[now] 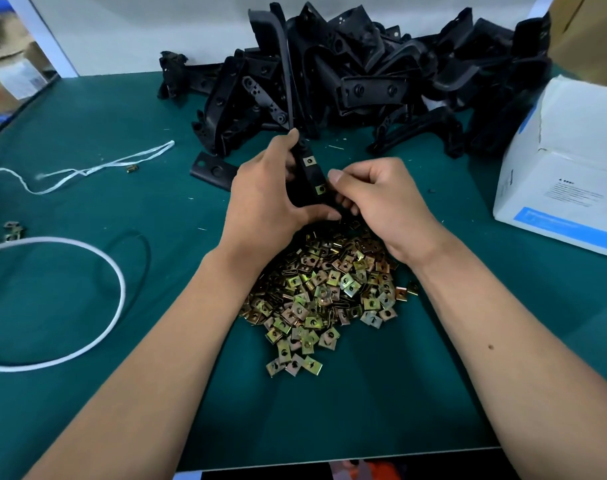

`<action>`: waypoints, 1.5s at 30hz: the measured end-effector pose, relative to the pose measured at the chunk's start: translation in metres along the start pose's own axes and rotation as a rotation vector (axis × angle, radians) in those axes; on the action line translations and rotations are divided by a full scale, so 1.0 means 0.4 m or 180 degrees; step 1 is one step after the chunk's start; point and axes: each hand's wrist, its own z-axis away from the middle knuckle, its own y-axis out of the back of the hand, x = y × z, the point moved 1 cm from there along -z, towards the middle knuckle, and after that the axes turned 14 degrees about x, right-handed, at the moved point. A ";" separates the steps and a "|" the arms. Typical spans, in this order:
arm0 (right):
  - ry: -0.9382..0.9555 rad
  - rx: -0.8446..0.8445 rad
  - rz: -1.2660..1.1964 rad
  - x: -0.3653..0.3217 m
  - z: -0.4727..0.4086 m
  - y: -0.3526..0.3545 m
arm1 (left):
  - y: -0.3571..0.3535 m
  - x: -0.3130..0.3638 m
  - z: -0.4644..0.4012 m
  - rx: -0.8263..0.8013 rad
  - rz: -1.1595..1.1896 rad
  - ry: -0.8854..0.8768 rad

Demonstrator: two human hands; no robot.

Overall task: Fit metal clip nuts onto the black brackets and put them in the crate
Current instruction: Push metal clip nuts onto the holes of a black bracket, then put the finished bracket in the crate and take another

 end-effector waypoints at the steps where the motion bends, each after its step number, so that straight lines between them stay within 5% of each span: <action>1: -0.0006 0.0002 -0.0024 0.001 0.002 -0.003 | 0.000 0.002 0.001 0.0038 -0.0032 0.0051; 9: 0.0046 -0.0064 0.0168 -0.007 0.008 -0.013 | 0.000 0.016 -0.002 -0.0013 -0.0258 0.0189; 17: 0.0285 0.0815 0.0860 -0.047 0.037 0.054 | -0.016 0.139 -0.009 -0.0085 -0.0765 -0.0613; 26: 0.0077 0.1778 0.1170 -0.031 0.155 0.499 | -0.200 0.560 0.060 -0.0606 -0.0182 -0.1607; 33: 0.0061 0.3089 0.0801 0.062 0.396 0.862 | -0.360 0.928 0.285 -0.1131 0.0194 -0.2586; 37: -0.0403 0.3355 0.1059 0.176 0.555 1.013 | -0.453 1.044 0.470 -0.1605 0.0445 -0.2984; 45: -0.2562 0.2445 0.2078 0.441 0.775 1.067 | -0.608 0.933 0.762 -0.3581 0.0599 -0.2851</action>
